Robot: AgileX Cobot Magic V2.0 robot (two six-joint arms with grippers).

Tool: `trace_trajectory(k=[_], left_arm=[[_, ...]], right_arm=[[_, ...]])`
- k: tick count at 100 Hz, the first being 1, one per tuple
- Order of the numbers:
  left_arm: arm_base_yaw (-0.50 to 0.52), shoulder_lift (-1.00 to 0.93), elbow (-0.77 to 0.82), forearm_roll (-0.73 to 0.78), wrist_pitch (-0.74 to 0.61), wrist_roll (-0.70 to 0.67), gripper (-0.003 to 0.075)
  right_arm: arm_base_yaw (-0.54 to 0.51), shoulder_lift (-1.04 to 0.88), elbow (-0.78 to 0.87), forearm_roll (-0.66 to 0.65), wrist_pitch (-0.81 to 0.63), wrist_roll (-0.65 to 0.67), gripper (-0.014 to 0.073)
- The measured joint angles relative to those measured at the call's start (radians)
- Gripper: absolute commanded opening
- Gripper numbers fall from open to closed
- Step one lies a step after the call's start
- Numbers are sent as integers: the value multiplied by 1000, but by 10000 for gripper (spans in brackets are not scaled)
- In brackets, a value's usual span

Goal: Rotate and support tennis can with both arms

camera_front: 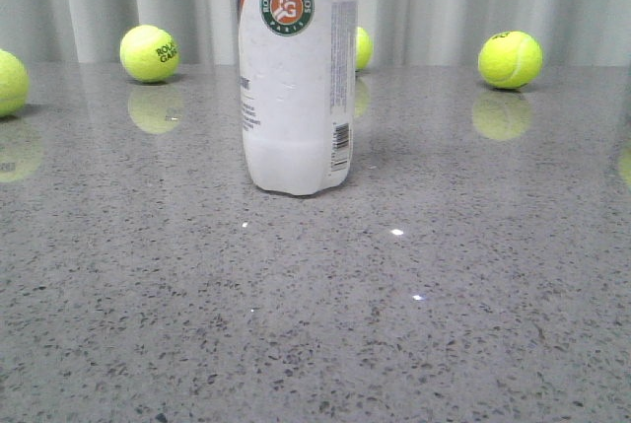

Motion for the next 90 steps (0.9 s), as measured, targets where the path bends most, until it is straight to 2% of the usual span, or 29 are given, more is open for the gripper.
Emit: trace_trajectory(k=[17, 58, 77, 90], left_arm=[[98, -79, 112, 1, -123, 0, -21], [398, -283, 300, 1, -172, -2, -21], [477, -330, 318, 1, -192, -2, -21], [489, -330, 318, 1, -186, -2, -21]], right_arm=[[0, 0, 0, 0, 0, 0, -57], [0, 0, 0, 0, 0, 0, -57], [0, 0, 0, 0, 2, 0, -57], [0, 0, 0, 0, 2, 0, -57]])
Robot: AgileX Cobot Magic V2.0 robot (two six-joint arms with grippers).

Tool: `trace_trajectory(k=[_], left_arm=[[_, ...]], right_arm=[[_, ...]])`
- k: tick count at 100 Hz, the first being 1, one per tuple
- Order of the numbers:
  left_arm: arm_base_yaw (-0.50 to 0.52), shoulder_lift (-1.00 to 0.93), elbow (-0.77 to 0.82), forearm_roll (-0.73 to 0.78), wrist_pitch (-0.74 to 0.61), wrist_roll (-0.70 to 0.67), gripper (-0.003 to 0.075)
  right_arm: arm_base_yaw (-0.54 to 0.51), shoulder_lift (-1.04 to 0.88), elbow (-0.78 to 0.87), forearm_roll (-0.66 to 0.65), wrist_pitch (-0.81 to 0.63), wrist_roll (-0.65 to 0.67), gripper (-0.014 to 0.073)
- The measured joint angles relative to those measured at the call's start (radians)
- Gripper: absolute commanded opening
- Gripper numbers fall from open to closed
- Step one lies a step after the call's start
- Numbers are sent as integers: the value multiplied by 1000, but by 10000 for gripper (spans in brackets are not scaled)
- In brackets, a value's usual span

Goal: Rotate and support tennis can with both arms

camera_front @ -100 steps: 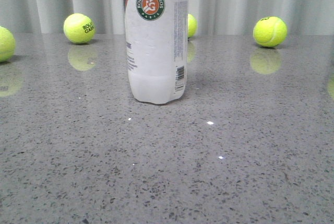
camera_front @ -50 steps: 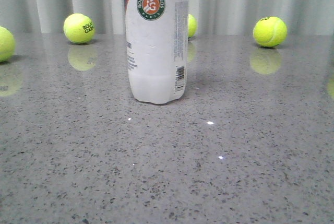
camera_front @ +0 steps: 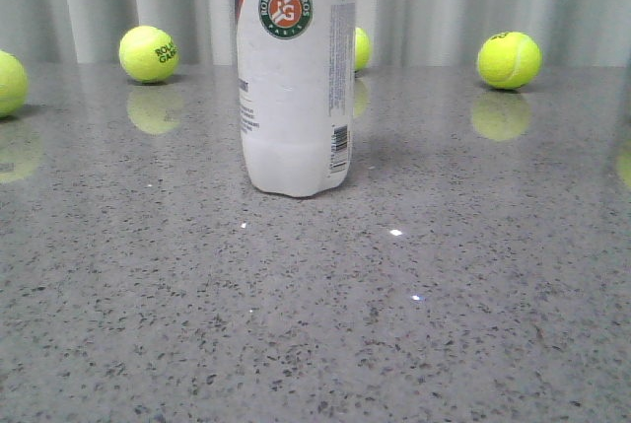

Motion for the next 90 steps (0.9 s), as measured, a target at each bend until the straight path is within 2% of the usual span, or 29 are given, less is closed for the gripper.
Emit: trace_trajectory(k=[90], left_arm=[[4, 0, 0, 0, 0, -32, -21]], right_arm=[[0, 0, 0, 0, 0, 0, -57]])
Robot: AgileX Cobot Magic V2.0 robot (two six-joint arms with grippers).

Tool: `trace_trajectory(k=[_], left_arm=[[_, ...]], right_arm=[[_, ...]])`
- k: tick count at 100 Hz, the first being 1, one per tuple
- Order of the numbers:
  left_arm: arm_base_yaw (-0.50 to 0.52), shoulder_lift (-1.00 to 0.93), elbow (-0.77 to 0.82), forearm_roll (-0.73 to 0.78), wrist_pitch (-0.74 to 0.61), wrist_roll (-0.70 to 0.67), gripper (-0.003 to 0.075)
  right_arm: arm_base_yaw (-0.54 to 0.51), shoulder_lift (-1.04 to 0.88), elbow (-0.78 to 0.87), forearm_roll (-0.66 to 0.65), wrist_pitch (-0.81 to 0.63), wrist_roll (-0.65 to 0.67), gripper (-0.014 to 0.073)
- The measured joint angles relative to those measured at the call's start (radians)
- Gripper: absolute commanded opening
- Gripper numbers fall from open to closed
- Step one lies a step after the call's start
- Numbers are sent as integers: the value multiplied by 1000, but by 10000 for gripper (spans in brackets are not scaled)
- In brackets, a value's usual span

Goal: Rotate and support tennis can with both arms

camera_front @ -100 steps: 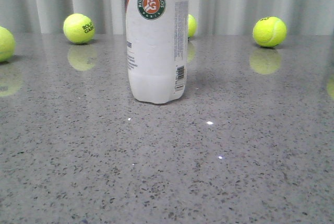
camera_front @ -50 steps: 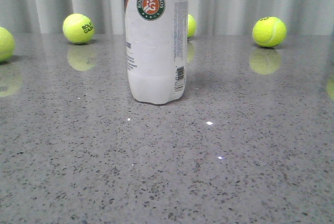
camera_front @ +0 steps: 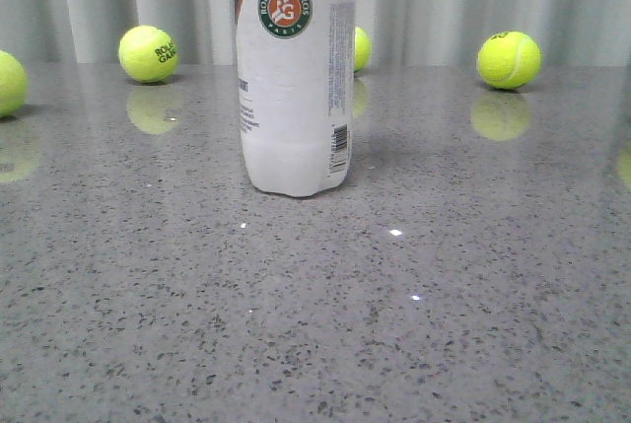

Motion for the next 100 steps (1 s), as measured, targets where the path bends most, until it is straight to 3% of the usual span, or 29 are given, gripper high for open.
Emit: trace_trajectory(k=[55, 69, 83, 100], left_arm=[[0, 0, 0, 0, 1, -1, -21], [0, 0, 0, 0, 1, -1, -21], [0, 0, 0, 0, 1, -1, -21], [0, 0, 0, 0, 1, -1, -21]], right_arm=[[0, 0, 1, 0, 0, 0, -57], [-8, -2, 48, 0, -88, 0, -57], [-87, -23, 146, 0, -245, 0, -57], [-254, -100, 277, -2, -369, 0, -57]])
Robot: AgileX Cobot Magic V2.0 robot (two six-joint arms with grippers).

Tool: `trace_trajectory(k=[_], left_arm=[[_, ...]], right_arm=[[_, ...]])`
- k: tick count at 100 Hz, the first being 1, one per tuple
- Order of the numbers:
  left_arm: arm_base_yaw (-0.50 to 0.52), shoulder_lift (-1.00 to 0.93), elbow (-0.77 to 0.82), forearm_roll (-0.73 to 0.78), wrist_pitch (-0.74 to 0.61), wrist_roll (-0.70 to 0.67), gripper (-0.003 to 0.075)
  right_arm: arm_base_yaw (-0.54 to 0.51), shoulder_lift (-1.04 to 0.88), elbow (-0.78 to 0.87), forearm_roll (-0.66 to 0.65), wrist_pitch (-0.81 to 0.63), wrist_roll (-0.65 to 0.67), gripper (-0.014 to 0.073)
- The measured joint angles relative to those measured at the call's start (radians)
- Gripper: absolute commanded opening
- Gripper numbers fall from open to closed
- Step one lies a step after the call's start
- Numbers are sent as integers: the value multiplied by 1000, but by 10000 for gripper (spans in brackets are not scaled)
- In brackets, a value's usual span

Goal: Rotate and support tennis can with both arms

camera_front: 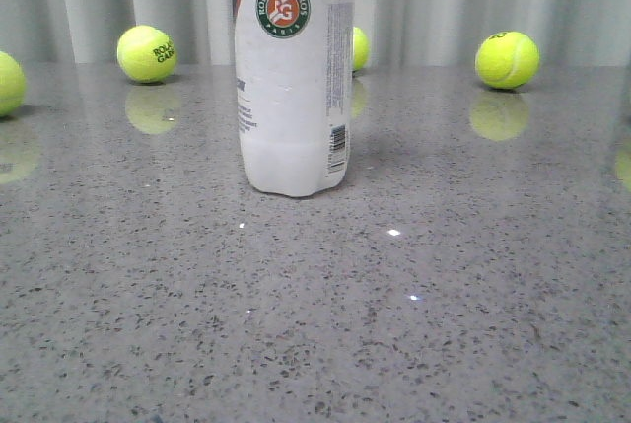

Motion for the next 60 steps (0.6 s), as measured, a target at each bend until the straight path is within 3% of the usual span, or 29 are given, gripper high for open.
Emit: trace_trajectory(k=[32, 60], left_arm=[[0, 0, 0, 0, 2, 0, -21], [0, 0, 0, 0, 4, 0, -21]], right_arm=[[-239, -226, 93, -156, 53, 0, -57], [-261, -287, 93, -87, 105, 0, -57]])
